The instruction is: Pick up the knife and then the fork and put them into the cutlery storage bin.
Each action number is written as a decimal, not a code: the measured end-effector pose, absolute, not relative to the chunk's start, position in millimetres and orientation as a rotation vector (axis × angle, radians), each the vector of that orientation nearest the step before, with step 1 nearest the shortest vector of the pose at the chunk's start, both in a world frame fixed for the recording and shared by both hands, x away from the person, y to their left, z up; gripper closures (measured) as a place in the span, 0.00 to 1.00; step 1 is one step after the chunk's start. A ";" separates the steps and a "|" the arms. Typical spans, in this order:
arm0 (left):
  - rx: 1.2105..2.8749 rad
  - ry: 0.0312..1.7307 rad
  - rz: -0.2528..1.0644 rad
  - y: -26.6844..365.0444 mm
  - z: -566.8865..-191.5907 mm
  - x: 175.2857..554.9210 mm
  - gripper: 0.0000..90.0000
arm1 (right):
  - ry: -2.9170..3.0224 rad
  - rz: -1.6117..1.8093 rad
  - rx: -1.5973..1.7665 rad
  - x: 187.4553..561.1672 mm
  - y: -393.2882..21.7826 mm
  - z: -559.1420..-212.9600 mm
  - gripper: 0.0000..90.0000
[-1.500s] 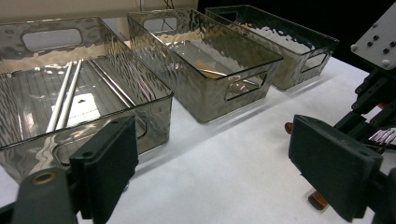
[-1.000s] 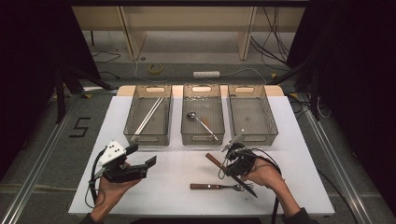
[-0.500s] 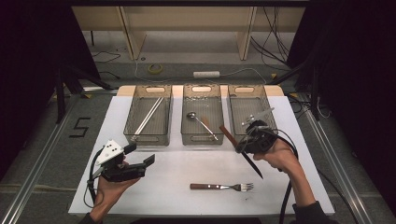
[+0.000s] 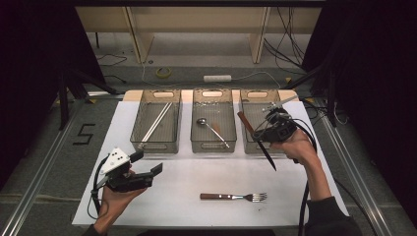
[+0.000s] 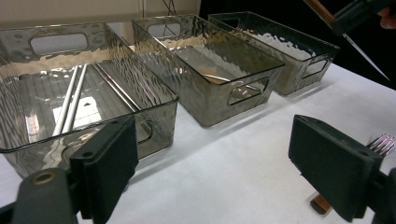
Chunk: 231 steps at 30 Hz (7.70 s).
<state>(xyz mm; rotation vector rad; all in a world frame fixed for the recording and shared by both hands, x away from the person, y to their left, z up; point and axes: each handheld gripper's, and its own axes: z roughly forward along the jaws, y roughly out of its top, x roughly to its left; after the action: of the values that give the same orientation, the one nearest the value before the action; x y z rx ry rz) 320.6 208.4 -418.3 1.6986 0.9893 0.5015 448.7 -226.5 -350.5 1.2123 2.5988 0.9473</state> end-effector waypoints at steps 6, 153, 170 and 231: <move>1.700 0.984 0.498 209.5 -417.5 319.2 0.17 | 2.568 0.995 1.217 460.5 -227.6 -342.4 0.87; 1.717 0.948 0.494 205.7 -417.9 315.1 0.17 | 3.030 0.568 0.600 354.8 -132.7 -436.4 0.45; 1.720 0.944 0.494 205.2 -417.8 315.0 0.17 | 3.068 0.485 0.554 354.1 -130.2 -448.4 0.58; 1.730 0.938 0.497 203.9 -418.3 315.2 0.17 | 3.071 0.250 0.492 353.3 -114.7 -456.7 0.86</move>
<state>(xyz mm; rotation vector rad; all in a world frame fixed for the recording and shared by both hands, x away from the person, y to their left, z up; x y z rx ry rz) 315.2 203.9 -418.3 1.7298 0.9385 0.4966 353.3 -114.7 -456.7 0.4920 3.0708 0.2503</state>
